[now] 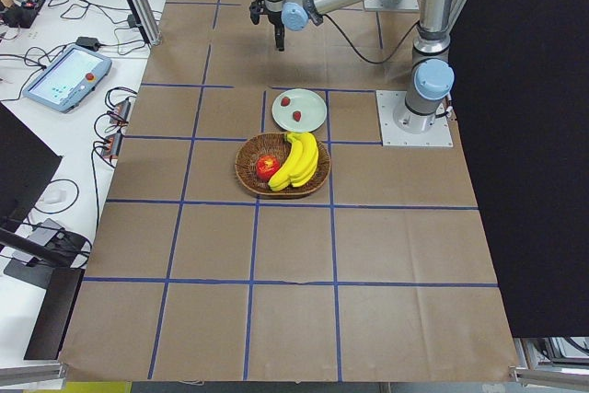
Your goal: Collect all strawberries into plate
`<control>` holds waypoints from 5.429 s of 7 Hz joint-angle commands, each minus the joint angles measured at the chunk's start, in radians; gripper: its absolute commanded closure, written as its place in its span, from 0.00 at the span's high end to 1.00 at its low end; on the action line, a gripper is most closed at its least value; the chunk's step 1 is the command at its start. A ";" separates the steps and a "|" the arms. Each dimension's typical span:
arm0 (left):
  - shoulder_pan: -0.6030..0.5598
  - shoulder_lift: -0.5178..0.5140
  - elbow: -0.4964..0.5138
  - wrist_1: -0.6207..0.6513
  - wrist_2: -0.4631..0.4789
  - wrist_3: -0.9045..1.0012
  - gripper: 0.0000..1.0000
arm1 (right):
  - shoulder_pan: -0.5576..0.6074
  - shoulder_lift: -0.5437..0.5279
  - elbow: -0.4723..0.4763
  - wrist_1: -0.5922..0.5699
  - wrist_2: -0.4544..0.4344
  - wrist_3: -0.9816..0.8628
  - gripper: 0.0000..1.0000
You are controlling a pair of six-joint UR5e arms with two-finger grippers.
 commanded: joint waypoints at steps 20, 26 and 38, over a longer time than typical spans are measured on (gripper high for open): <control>0.478 0.248 -0.476 0.080 0.211 0.615 0.24 | 0.039 -0.041 -0.191 0.199 -0.005 0.003 1.00; 0.462 0.324 -0.349 -0.061 0.221 0.607 0.97 | 0.039 -0.041 -0.190 0.201 -0.004 0.001 1.00; 0.154 0.433 0.028 -0.402 0.217 0.395 0.99 | 0.039 -0.043 -0.190 0.207 -0.008 0.001 1.00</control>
